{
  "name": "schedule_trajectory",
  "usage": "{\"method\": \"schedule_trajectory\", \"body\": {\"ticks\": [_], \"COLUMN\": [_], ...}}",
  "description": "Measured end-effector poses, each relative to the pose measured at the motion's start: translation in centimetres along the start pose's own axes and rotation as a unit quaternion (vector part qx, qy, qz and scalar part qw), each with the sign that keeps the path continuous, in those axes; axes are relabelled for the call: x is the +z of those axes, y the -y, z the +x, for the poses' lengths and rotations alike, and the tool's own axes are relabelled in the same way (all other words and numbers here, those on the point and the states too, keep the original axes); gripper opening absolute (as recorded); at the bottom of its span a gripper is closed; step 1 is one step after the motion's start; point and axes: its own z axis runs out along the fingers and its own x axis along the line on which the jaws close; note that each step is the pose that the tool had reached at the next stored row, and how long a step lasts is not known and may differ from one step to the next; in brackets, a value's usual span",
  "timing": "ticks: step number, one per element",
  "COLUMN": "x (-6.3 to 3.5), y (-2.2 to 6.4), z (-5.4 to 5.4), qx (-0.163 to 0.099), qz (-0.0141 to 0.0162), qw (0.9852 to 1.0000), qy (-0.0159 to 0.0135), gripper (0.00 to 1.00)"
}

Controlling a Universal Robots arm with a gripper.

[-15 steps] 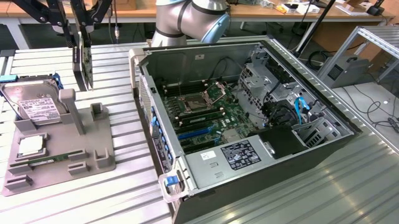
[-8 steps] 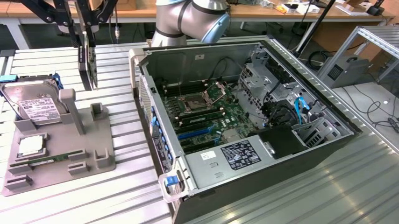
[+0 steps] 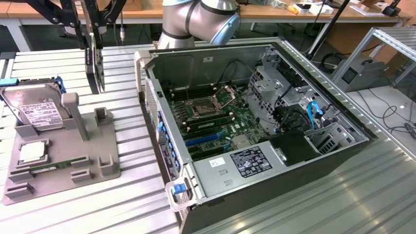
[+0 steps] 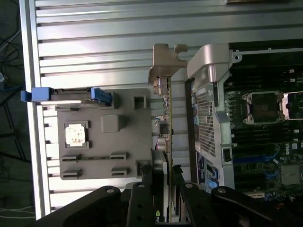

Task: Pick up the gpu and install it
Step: 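Pick up the gpu and move the gpu toward the slot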

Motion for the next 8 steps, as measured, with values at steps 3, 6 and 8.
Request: {"method": "schedule_trajectory", "body": {"ticks": [3,6,8], "x": [0.01,0.01,0.02], "y": [-0.02,-0.03,-0.04], "z": [-0.22,-0.41,-0.56], "qx": [0.0,0.0,0.0], "qz": [0.0,0.0,0.0], "qw": [1.0,1.0,1.0], "qy": [0.0,0.0,0.0], "gripper": [0.27,0.27,0.27]}}
